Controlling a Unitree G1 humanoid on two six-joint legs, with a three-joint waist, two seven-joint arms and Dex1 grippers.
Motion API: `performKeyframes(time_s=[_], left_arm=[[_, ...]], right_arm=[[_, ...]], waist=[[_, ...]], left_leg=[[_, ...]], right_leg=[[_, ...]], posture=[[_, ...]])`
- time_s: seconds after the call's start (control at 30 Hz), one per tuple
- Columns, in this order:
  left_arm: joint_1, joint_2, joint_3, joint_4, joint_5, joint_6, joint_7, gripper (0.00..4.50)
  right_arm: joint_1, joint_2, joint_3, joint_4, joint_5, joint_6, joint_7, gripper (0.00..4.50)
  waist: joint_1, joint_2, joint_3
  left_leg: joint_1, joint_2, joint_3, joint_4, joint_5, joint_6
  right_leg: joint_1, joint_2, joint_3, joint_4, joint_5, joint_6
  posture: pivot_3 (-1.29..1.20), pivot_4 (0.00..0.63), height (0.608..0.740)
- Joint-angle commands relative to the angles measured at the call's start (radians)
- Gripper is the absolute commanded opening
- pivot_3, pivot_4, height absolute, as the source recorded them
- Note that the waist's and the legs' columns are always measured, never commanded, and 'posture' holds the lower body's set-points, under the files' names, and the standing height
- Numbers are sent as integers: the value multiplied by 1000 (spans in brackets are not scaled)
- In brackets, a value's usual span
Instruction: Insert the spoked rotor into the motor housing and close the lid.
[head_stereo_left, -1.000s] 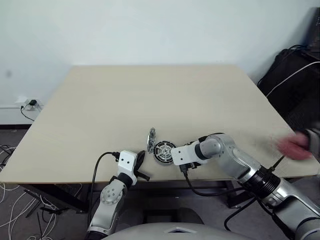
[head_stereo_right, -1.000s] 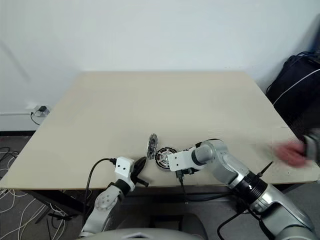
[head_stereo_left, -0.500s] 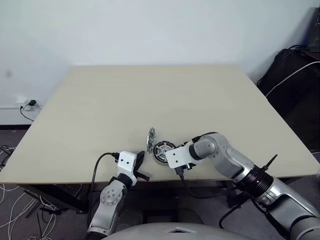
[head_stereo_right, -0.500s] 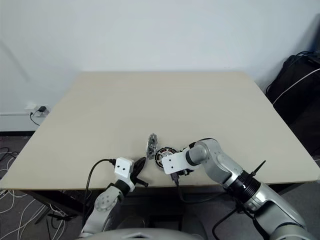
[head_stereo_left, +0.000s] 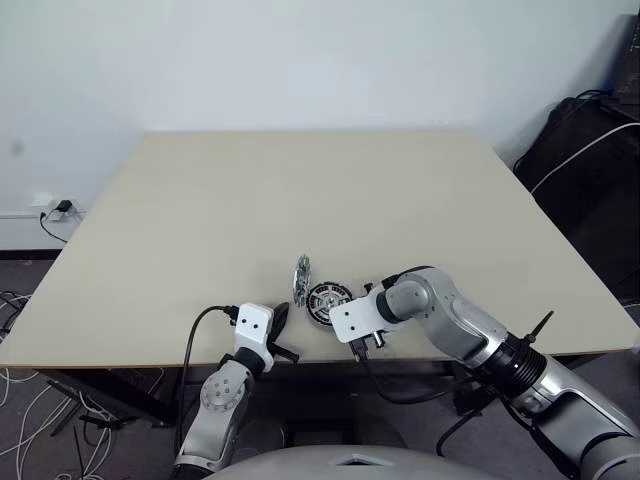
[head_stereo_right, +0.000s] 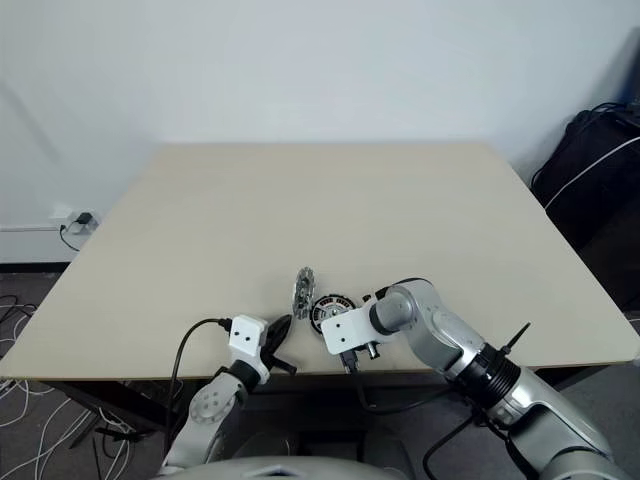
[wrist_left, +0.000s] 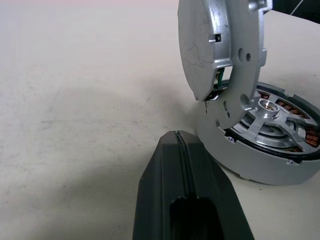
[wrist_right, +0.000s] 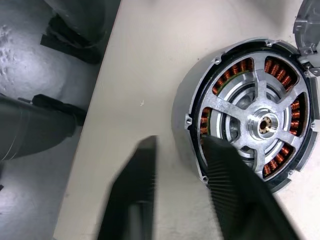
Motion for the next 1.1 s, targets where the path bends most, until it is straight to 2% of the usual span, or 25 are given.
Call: performKeyframes(time_s=[0.03,0.07,0.47,0.67,1.1], left_arm=[[-7,-5,2,-24,-4,-11,4,0],[-7,-5,2,-25,-4,-11,4,0],[-11,-7,1,-16,-3,-16,3,0],[-16,-8,2,-5,-4,-21,1,0],[-15,-9,8,16,-8,-35,-1,0]], right_arm=[[-1,4,-11,5,-4,-10,3,337],[-1,5,-11,8,-5,-9,3,23],[2,14,-20,32,-10,-6,-10,23],[19,54,-54,37,9,52,-53,23],[112,226,-96,-73,22,473,-146,23]], waist=[[0,0,0],[0,-1,-1],[-1,-2,-2],[-3,-2,-2],[-18,-3,-3]], left_leg=[[0,0,0,0,0,0],[0,0,0,0,0,0],[6,0,-1,1,-1,-1],[6,0,-1,1,-1,-1],[14,3,-1,0,-2,-7]], right_leg=[[0,0,0,0,0,0],[0,0,0,0,0,0],[7,0,-1,0,0,0],[7,0,-1,0,0,0],[13,1,-5,2,-1,-1]], posture=[[0,0,740],[0,0,740],[0,0,740],[0,0,740],[0,0,740]])
